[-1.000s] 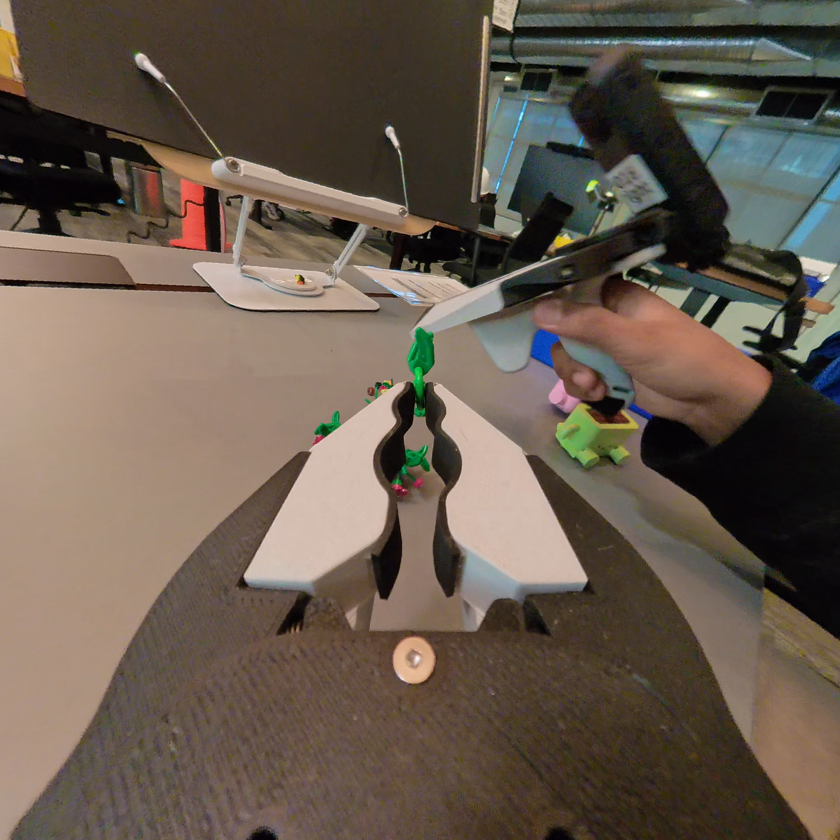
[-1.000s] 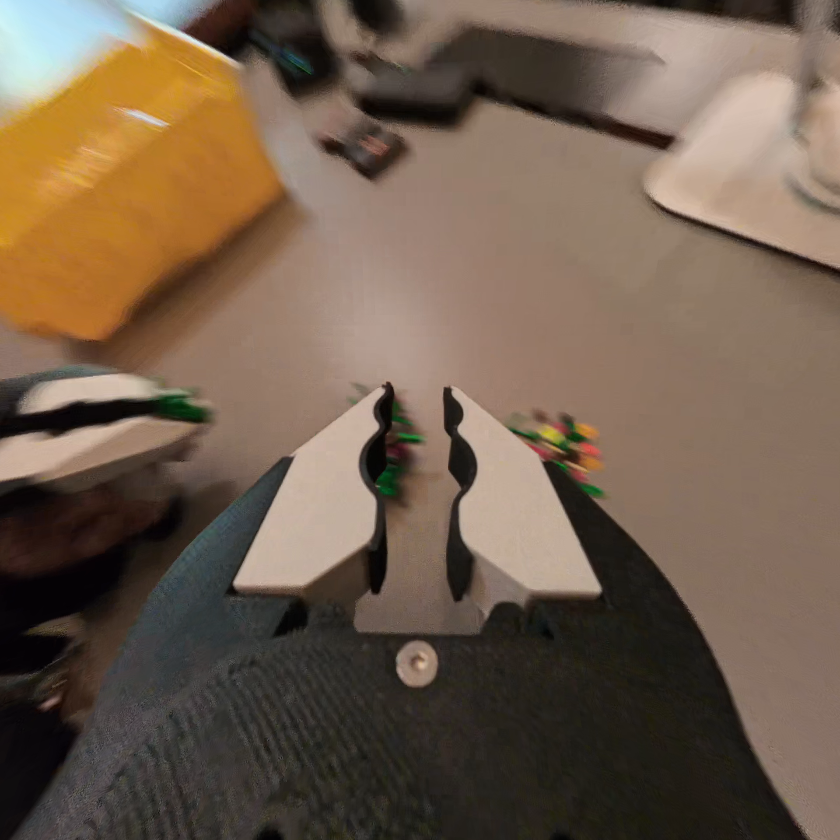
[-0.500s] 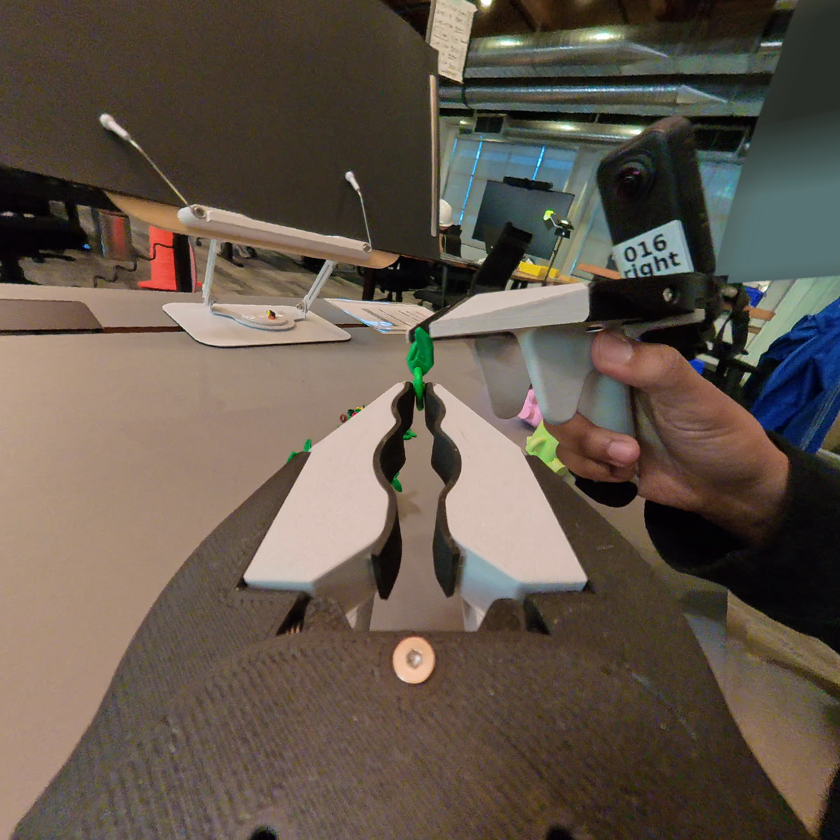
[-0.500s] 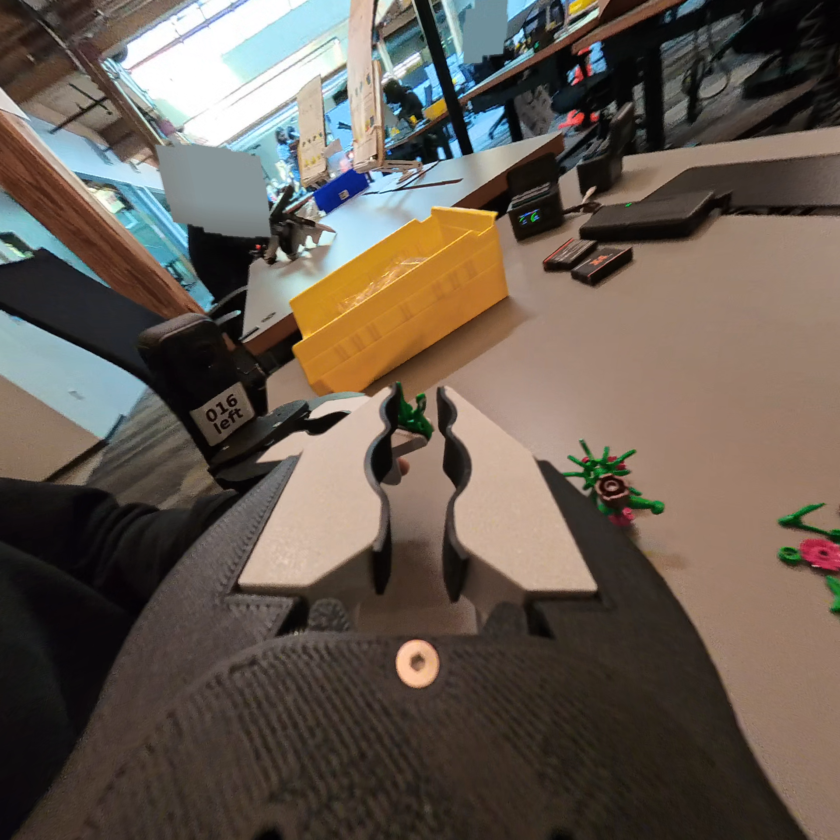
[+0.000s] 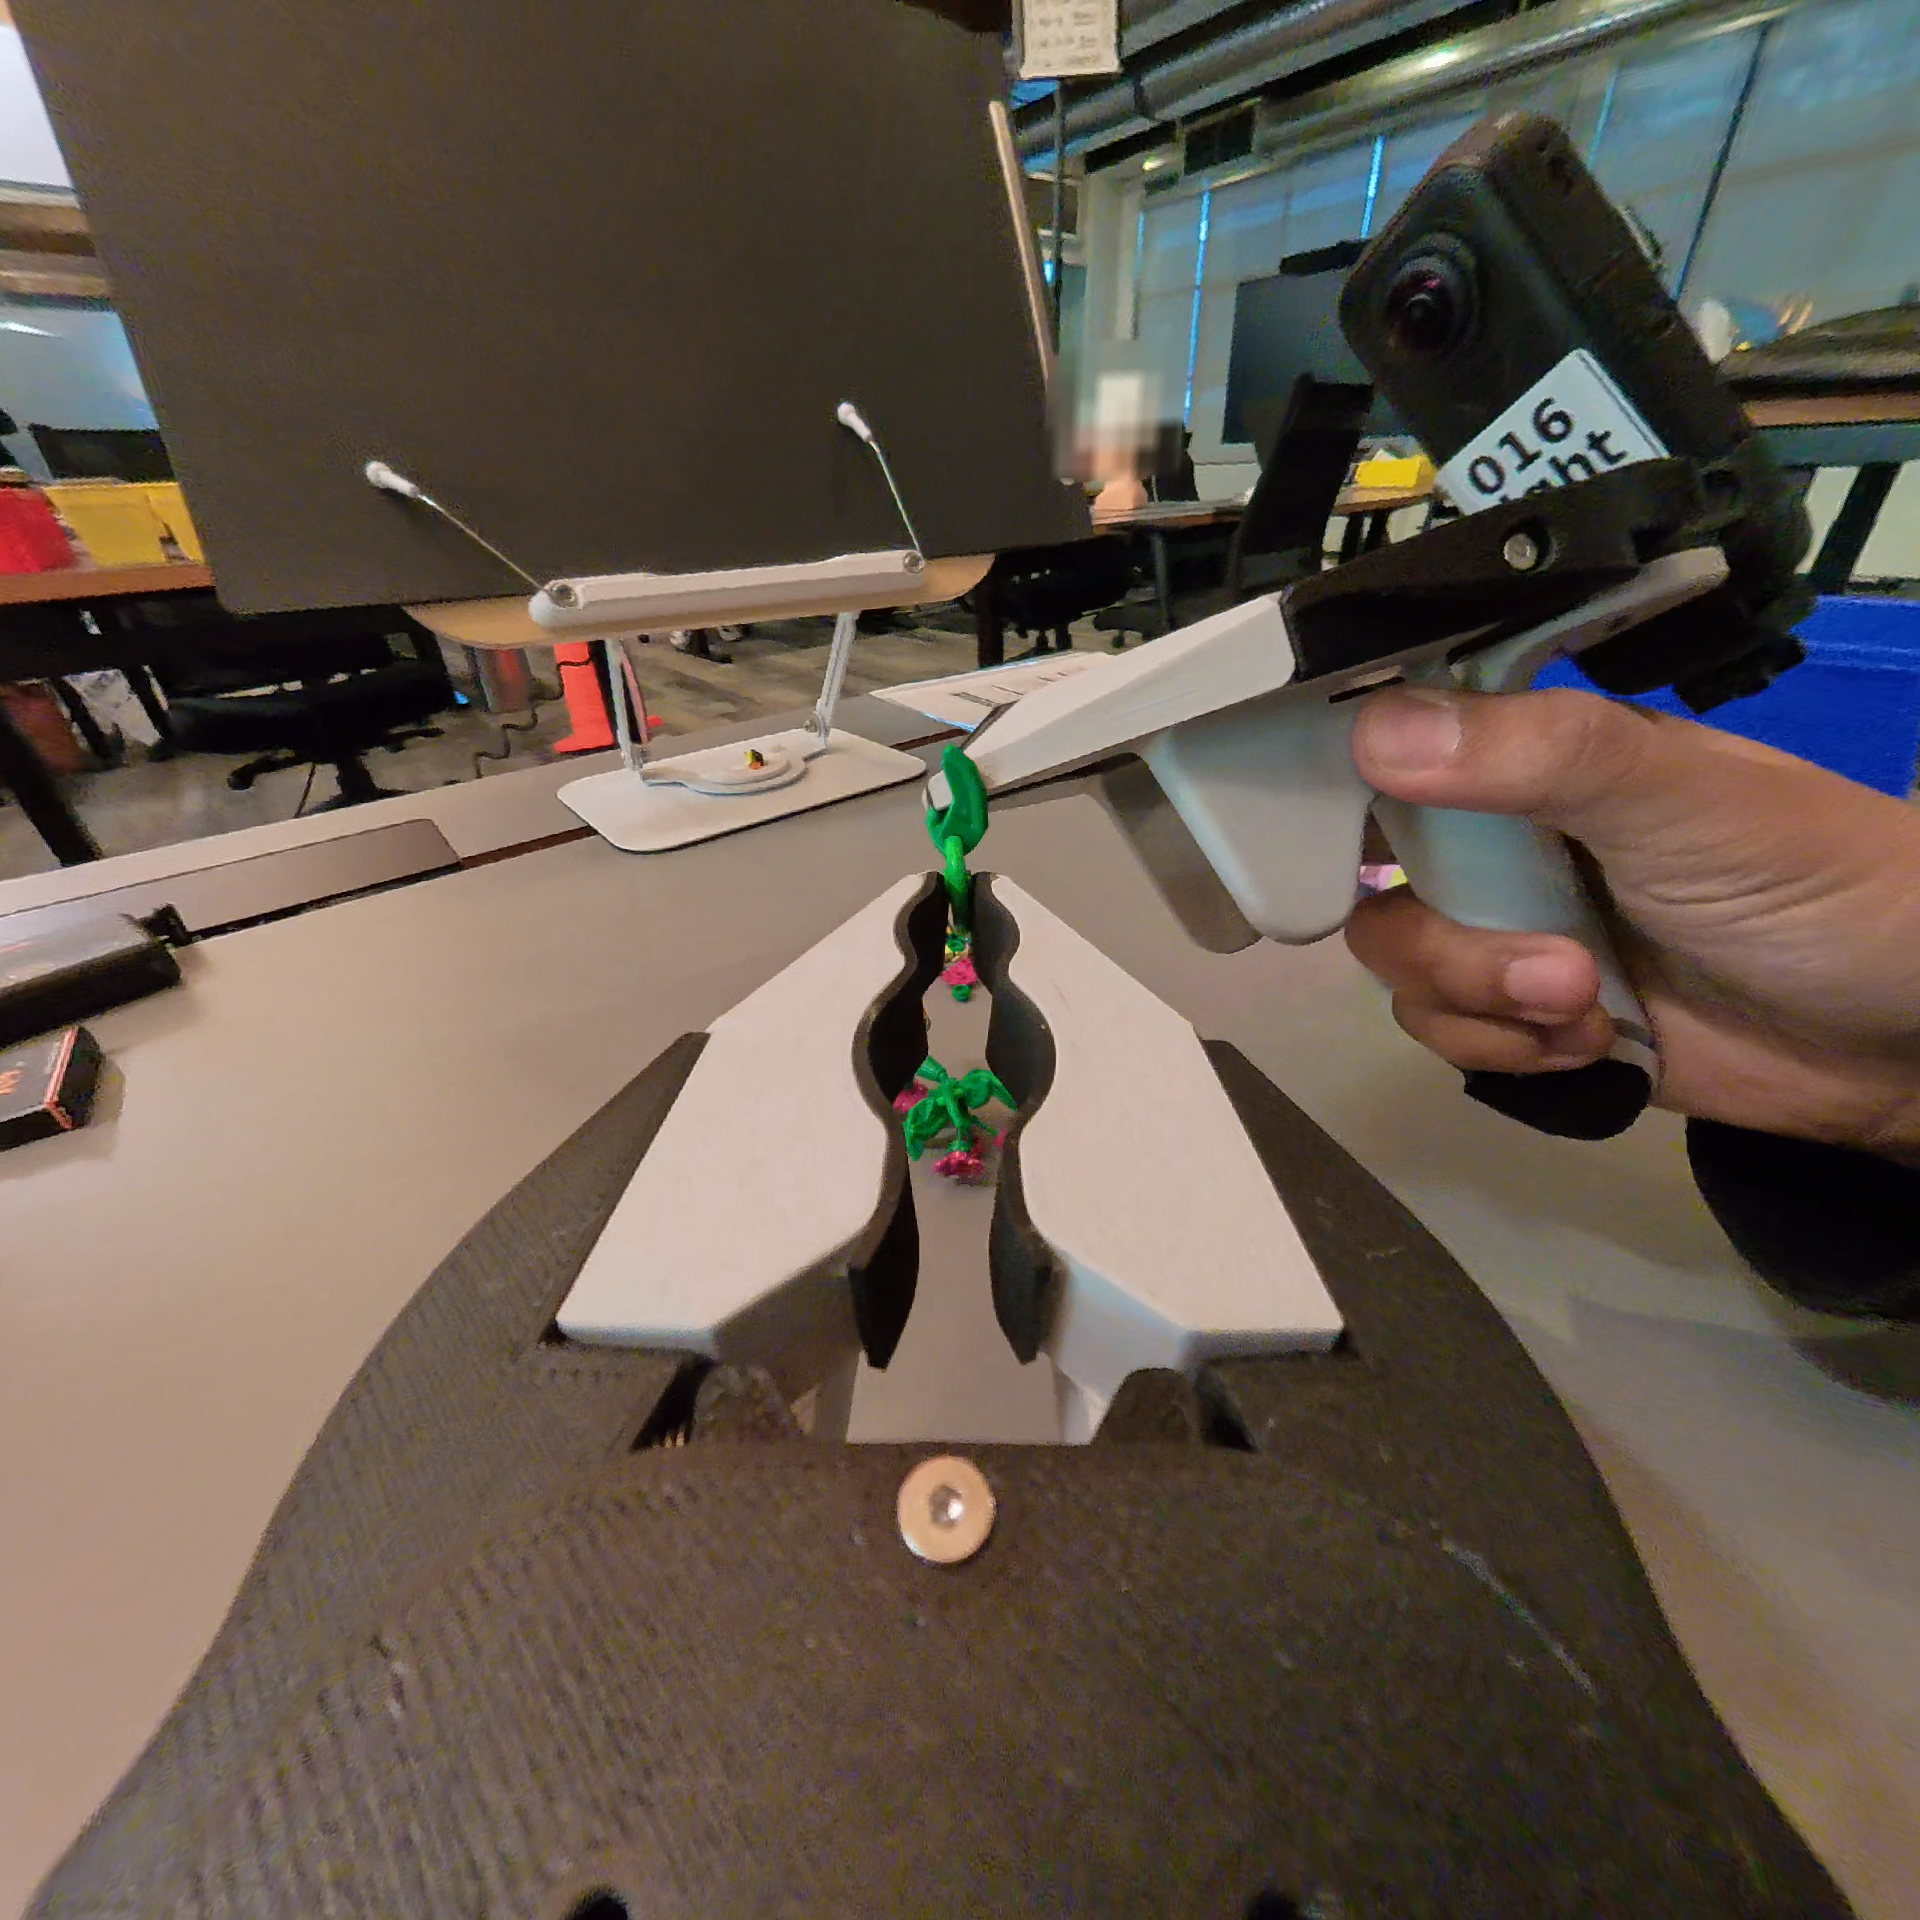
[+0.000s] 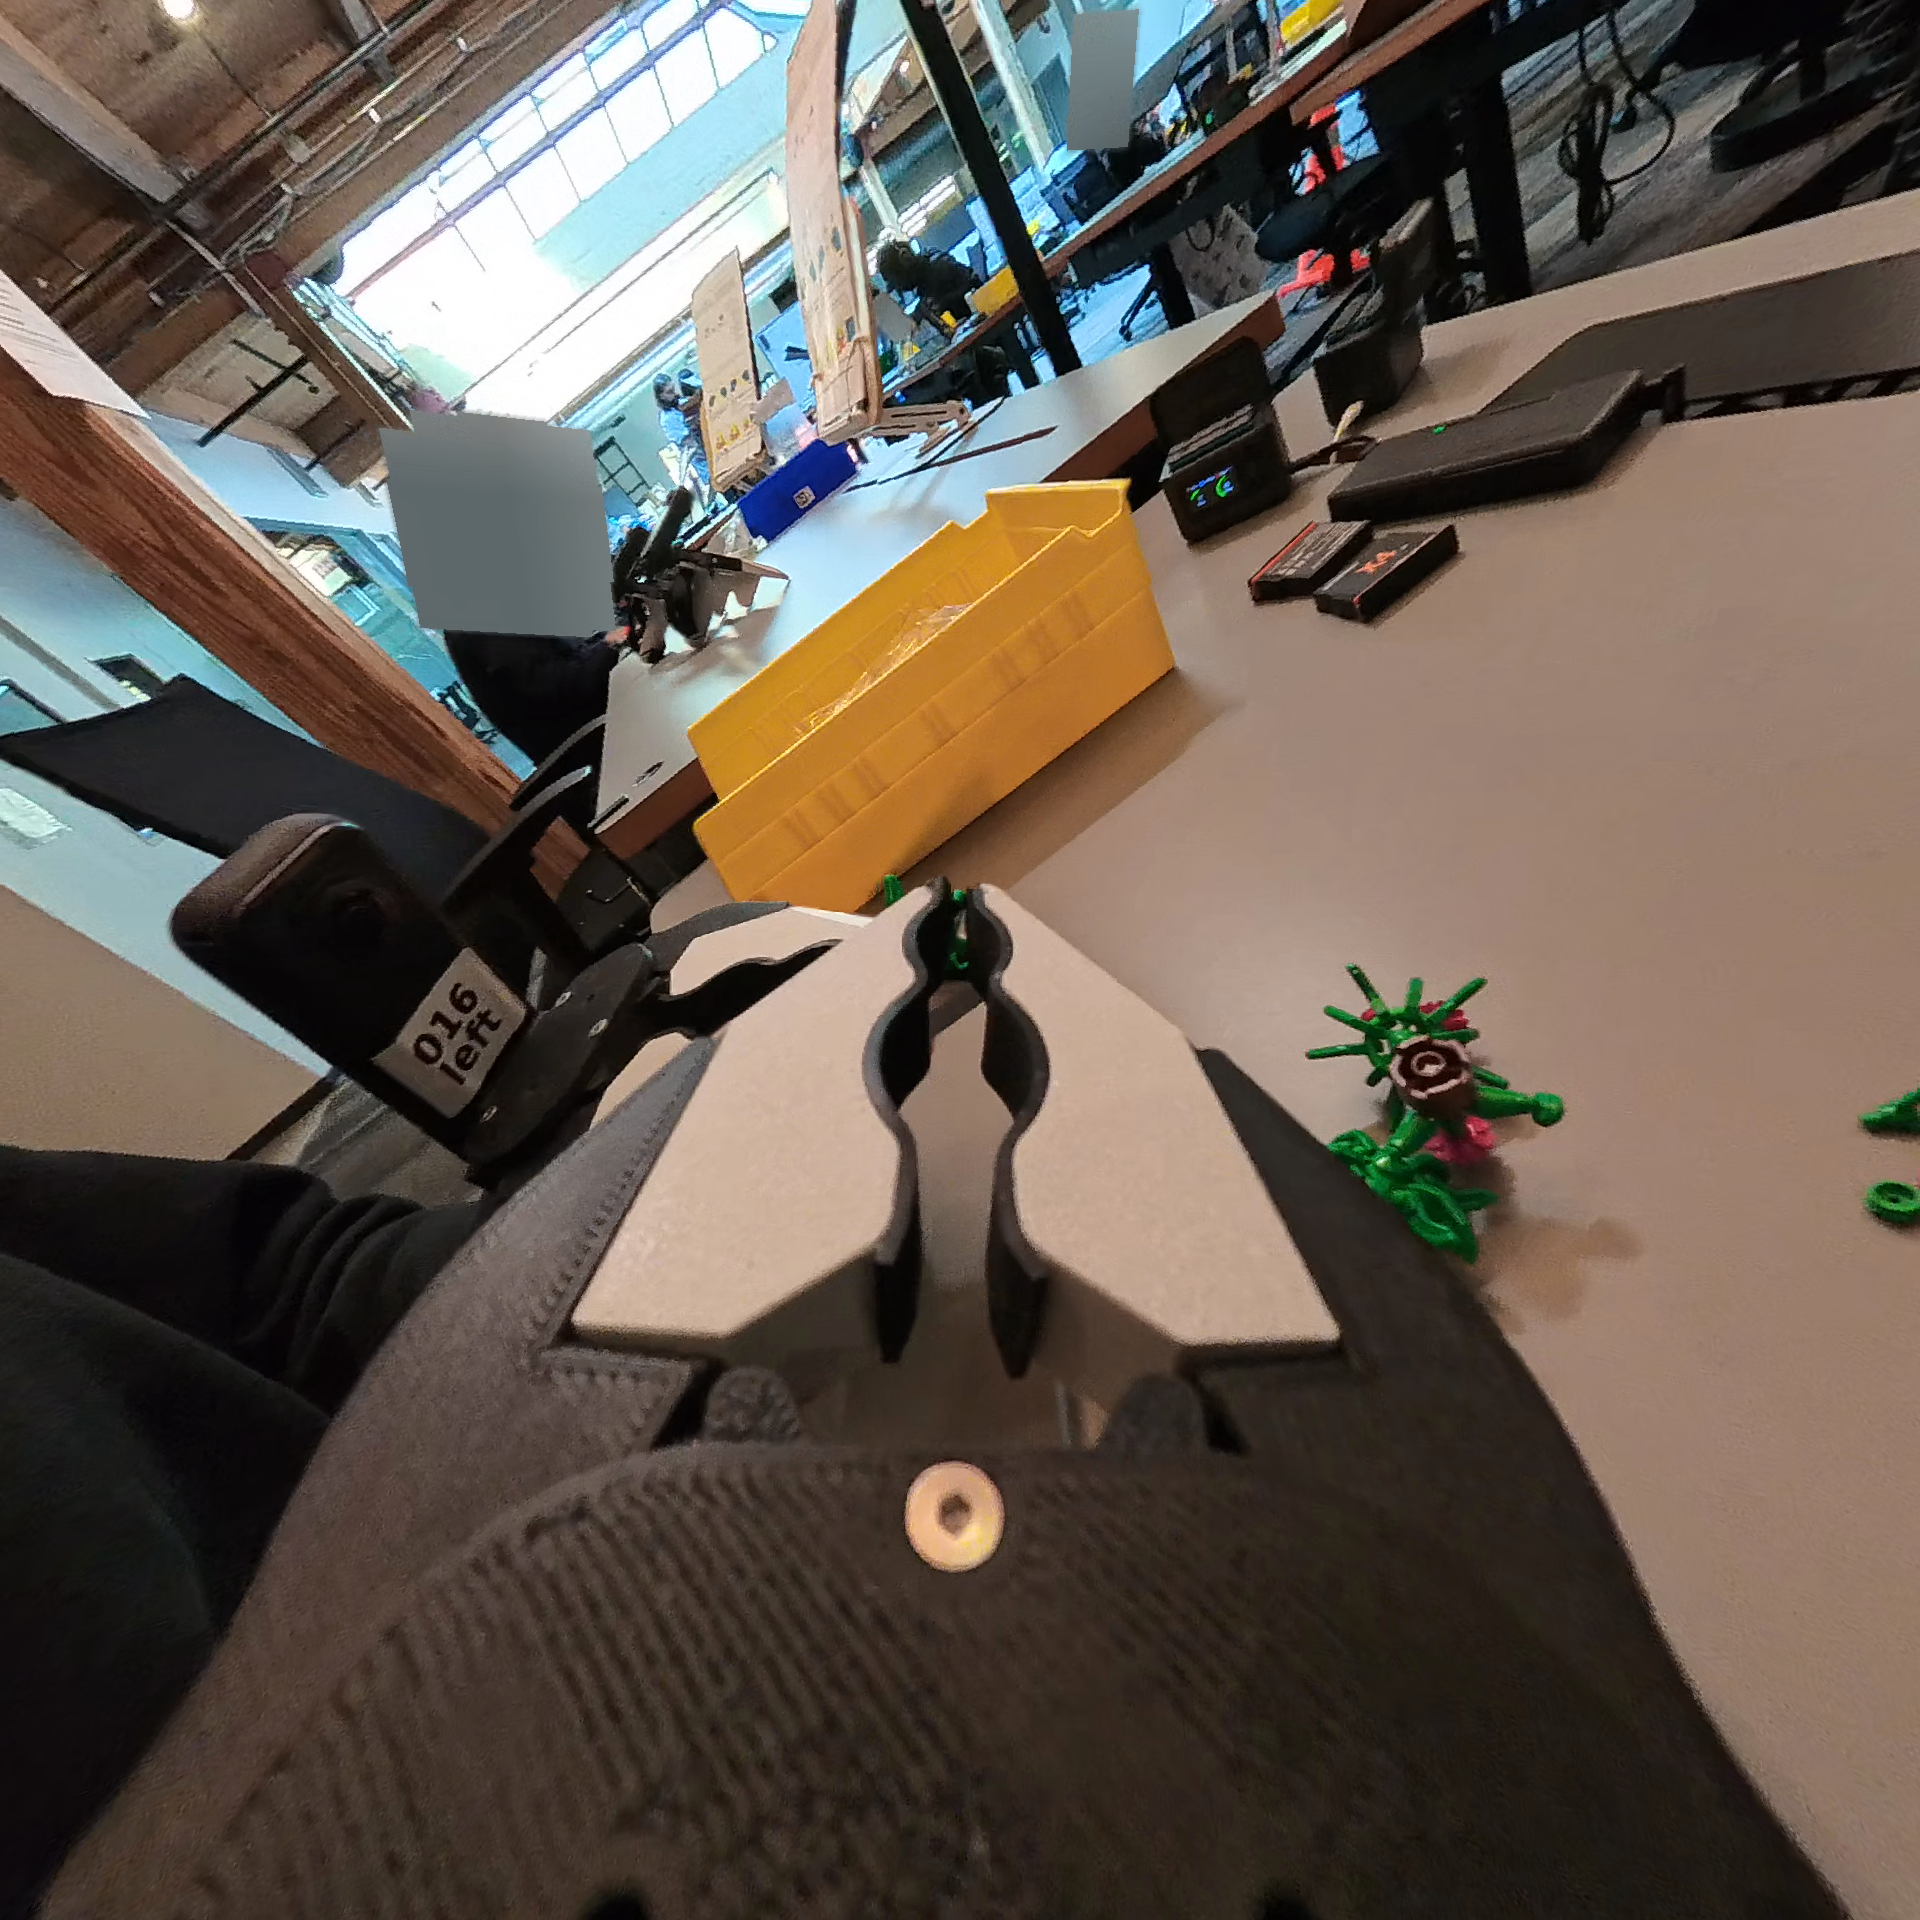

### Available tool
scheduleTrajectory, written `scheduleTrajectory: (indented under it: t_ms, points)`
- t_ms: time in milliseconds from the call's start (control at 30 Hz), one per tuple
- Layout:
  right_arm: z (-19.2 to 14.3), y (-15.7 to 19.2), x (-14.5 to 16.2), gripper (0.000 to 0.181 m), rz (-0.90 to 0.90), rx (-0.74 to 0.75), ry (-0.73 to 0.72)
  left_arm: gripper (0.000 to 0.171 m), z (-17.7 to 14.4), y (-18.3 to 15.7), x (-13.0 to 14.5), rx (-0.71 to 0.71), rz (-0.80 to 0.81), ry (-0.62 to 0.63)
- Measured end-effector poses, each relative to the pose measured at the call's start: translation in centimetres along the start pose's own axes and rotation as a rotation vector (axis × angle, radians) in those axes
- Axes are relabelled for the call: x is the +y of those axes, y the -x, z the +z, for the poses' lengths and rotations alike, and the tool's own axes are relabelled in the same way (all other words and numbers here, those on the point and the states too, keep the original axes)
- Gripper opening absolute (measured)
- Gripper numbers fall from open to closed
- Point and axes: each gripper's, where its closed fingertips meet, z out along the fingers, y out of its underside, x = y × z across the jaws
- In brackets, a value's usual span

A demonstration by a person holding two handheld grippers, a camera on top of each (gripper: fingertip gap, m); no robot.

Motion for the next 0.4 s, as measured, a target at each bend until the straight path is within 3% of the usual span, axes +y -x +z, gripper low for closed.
scheduleTrajectory:
  t_ms: [200, 400]
  points:
    - [-0.5, 0.8, -2.7, 0.0, -0.01, 0.017, -0.122, 0.003, 0.5, 0.1, -2.4, -0.038, -0.031, -0.038]
    - [0.3, 0.3, -3.4, 0.0, 0.048, 0.029, -0.168, 0.003, 0.3, 1.0, -2.3, -0.096, -0.074, -0.023]
